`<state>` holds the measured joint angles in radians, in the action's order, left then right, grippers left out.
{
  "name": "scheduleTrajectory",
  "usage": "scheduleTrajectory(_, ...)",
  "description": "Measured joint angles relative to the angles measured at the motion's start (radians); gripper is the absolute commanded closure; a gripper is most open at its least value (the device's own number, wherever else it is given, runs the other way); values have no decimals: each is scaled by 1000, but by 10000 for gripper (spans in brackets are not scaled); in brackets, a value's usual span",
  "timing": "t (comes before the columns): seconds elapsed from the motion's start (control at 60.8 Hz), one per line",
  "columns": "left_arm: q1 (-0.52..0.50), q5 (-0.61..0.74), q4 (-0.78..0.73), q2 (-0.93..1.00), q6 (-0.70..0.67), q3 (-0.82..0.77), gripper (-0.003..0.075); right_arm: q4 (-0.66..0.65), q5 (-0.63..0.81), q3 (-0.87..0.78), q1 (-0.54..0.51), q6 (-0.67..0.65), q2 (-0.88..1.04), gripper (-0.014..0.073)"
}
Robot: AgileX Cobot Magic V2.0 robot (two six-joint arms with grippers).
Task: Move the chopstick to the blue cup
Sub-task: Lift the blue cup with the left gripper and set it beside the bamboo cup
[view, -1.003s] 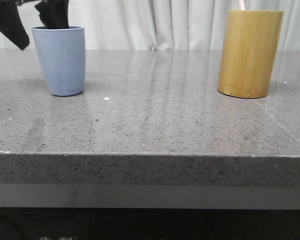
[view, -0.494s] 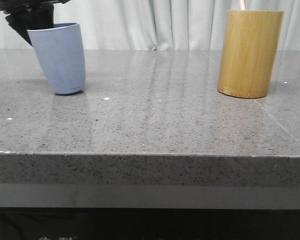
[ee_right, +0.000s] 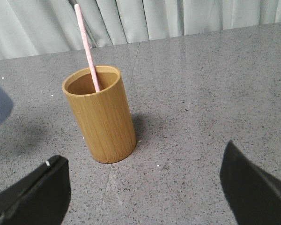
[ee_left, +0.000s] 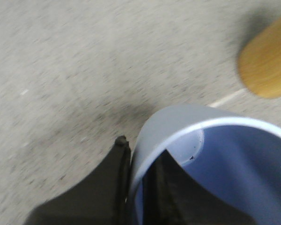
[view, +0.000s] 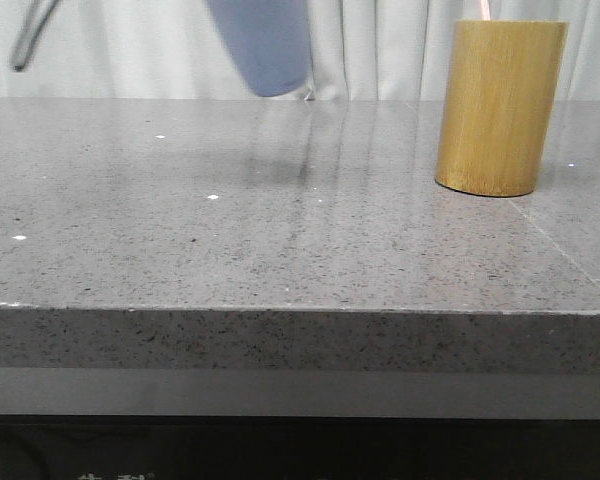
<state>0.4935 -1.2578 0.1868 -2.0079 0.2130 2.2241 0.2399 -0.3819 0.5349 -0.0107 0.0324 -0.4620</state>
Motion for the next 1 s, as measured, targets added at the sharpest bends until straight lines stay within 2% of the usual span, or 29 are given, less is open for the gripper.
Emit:
scheduleTrajectory(0.296, 90, -2, 0, -144, -11, 84, 738, 0, 0, 0, 0, 0, 0, -61)
scheduleTrajectory(0.609, 97, -2, 2, -169, -15, 84, 733, 0, 0, 0, 0, 0, 0, -61)
scheduleTrajectory(0.74, 97, -2, 2, -169, -15, 84, 666, 0, 0, 0, 0, 0, 0, -61)
scheduleTrajectory(1.003, 97, -2, 4, -169, -15, 84, 431, 0, 0, 0, 0, 0, 0, -61)
